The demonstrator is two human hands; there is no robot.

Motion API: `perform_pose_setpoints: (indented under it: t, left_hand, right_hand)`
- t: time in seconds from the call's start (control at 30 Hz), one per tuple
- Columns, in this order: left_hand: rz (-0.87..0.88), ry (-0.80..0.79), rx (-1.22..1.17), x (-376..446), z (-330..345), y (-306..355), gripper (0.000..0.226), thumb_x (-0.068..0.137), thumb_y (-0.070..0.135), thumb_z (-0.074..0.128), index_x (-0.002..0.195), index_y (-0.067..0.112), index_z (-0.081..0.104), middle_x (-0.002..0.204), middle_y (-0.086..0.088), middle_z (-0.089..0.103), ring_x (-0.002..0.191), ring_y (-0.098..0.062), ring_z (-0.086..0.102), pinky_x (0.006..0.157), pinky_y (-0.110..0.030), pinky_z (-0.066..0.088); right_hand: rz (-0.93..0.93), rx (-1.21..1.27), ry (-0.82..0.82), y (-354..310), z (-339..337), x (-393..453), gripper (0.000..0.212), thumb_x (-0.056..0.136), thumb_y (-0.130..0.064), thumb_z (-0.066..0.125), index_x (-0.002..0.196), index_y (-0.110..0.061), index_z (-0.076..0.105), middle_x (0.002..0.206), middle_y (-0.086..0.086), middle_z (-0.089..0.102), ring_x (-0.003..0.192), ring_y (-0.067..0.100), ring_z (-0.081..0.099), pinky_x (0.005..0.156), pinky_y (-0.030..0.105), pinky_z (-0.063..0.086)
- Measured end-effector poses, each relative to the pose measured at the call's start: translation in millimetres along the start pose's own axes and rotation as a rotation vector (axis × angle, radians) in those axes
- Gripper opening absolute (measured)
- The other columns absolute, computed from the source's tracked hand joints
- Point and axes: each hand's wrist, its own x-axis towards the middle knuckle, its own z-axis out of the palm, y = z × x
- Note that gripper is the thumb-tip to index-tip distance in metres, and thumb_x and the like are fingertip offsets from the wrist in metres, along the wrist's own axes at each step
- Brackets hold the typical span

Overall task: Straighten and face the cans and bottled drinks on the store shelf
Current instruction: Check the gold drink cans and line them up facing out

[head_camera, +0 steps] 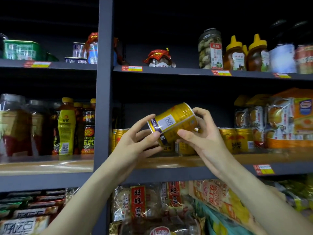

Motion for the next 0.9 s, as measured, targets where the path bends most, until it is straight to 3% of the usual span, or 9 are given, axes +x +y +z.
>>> perform_pose_setpoints:
  t: [0.17, 0.33, 0.47, 0.57, 0.7, 0.9]
  left_hand:
    - [0.229, 0.025, 0.228, -1, -1, -2, 0.059, 0.073, 0.014, 0.068, 0.126, 0.031, 0.051, 0.122, 0.005, 0.059, 0.108, -0.014, 0.062, 0.079, -0.022, 0.053]
    - [0.267, -0.037, 0.342, -1, 1, -3, 0.056, 0.073, 0.009, 0.067, 0.122, 0.029, 0.048, 0.123, 0.010, 0.052, 0.110, -0.001, 0.057, 0.079, -0.014, 0.050]
    - [0.251, -0.054, 0.402, 4, -7, -11, 0.045, 0.074, 0.001, 0.070, 0.108, 0.022, 0.050, 0.115, 0.006, 0.058, 0.109, -0.005, 0.059, 0.085, -0.021, 0.050]
    - [0.240, -0.030, 0.434, 6, -14, -14, 0.034, 0.077, 0.002, 0.068, 0.104, 0.017, 0.056, 0.116, 0.005, 0.062, 0.114, -0.004, 0.056, 0.093, -0.025, 0.050]
    - [0.224, -0.036, 0.520, 5, -17, -16, 0.038, 0.079, 0.004, 0.068, 0.107, 0.026, 0.056, 0.118, 0.008, 0.061, 0.115, 0.000, 0.054, 0.095, -0.021, 0.047]
    - [0.216, -0.017, 0.546, 4, -19, -19, 0.040, 0.079, 0.002, 0.066, 0.108, 0.027, 0.056, 0.118, 0.006, 0.061, 0.115, -0.004, 0.055, 0.098, -0.022, 0.046]
  right_hand:
    - [0.199, 0.248, -0.023, 1, 2, -2, 0.056, 0.070, -0.011, 0.068, 0.121, -0.017, 0.045, 0.115, 0.016, 0.063, 0.102, 0.025, 0.067, 0.080, 0.033, 0.057]
    - [0.255, 0.243, 0.056, 3, 3, -1, 0.060, 0.065, -0.021, 0.071, 0.119, -0.018, 0.047, 0.111, 0.015, 0.065, 0.098, 0.025, 0.068, 0.078, 0.036, 0.058]
    - [0.111, -0.035, 0.088, 2, 2, 3, 0.068, 0.052, -0.032, 0.079, 0.112, -0.032, 0.047, 0.109, 0.003, 0.066, 0.100, 0.017, 0.066, 0.088, 0.036, 0.054]
    - [-0.086, -0.267, 0.033, -1, 0, 5, 0.077, 0.057, -0.029, 0.080, 0.121, -0.040, 0.039, 0.115, -0.007, 0.061, 0.104, 0.005, 0.061, 0.086, 0.026, 0.053]
    - [-0.327, -0.601, 0.001, 0, -4, 8, 0.087, 0.063, -0.016, 0.086, 0.125, -0.041, 0.031, 0.125, -0.016, 0.050, 0.118, 0.000, 0.049, 0.098, 0.018, 0.043]
    - [-0.399, -0.631, -0.017, 2, -10, 7, 0.087, 0.064, -0.013, 0.085, 0.127, -0.039, 0.031, 0.125, -0.022, 0.047, 0.122, -0.002, 0.046, 0.099, 0.016, 0.041]
